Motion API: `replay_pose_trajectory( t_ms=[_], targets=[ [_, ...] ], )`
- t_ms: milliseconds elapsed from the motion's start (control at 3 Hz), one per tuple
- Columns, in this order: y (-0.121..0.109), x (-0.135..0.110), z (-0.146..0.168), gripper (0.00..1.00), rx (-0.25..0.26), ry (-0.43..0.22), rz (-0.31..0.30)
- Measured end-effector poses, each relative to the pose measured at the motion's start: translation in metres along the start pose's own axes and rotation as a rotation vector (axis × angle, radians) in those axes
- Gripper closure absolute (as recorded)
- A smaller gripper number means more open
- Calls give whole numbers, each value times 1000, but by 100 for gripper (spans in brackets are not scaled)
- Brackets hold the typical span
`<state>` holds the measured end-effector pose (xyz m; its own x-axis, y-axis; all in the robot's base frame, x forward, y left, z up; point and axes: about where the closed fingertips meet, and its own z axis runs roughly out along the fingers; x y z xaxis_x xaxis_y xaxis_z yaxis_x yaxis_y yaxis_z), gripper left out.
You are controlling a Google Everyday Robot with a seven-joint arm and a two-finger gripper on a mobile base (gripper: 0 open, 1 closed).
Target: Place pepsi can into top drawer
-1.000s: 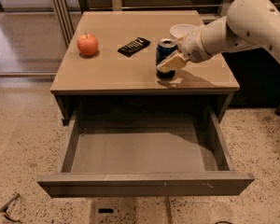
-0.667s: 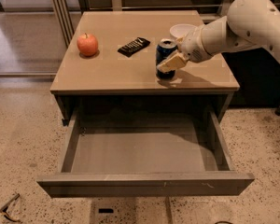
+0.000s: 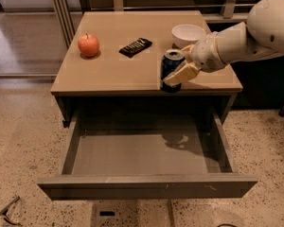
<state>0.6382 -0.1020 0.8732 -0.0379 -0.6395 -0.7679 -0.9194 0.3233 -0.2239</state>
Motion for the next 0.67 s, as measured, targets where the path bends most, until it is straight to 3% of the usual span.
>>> replay_pose_trajectory(
  t_ms=[333, 667],
  targets=[
    [46, -8, -36, 100, -118, -22, -15],
    [46, -8, -36, 100, -118, -22, -15]
  ],
)
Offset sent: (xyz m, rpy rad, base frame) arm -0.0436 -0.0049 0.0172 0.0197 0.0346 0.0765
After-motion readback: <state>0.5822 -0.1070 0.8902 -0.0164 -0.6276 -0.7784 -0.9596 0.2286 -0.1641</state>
